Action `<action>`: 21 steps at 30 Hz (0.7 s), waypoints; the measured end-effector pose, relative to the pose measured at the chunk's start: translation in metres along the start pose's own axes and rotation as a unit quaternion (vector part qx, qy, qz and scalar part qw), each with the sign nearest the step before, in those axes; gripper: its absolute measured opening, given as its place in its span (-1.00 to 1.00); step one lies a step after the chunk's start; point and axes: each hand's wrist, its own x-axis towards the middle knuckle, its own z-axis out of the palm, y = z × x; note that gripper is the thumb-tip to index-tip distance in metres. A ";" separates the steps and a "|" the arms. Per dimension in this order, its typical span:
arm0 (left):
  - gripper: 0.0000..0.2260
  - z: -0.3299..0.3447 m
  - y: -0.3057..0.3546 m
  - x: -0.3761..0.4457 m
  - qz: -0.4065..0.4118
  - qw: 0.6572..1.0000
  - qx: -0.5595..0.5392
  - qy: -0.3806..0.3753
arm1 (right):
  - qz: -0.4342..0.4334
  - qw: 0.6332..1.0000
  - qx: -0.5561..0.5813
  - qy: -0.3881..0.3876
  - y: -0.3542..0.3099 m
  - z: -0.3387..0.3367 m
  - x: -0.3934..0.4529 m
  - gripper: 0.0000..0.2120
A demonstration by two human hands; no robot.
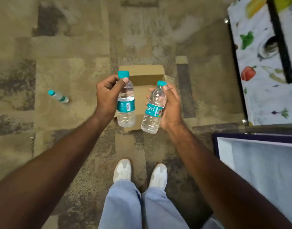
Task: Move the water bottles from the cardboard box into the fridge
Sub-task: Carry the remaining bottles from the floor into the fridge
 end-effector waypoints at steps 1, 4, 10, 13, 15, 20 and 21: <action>-0.88 0.016 0.000 0.000 -0.019 1.000 -0.011 -0.011 | 0.022 0.999 0.026 0.010 -0.008 -0.013 -0.005 -0.89; -0.83 0.063 -0.005 -0.005 -0.079 0.994 -0.054 -0.051 | 0.070 0.990 0.110 0.046 -0.030 -0.049 -0.021 -0.72; -0.81 0.156 -0.008 -0.034 -0.138 0.976 -0.094 -0.141 | 0.042 0.962 0.231 0.141 -0.069 -0.114 -0.054 -0.66; -0.72 0.199 -0.006 -0.048 -0.195 0.951 -0.113 -0.209 | 0.055 0.950 0.238 0.193 -0.094 -0.147 -0.080 -0.47; -0.63 0.229 0.000 -0.060 -0.224 0.935 -0.106 -0.252 | 0.062 0.947 0.228 0.218 -0.115 -0.168 -0.102 -0.42; -0.68 0.300 0.028 -0.097 -0.244 0.896 -0.081 -0.361 | 0.050 0.930 0.245 0.269 -0.170 -0.202 -0.164 -0.52; -0.74 0.313 0.035 -0.106 -0.239 0.888 -0.076 -0.386 | 0.036 0.928 0.251 0.273 -0.180 -0.208 -0.175 -0.53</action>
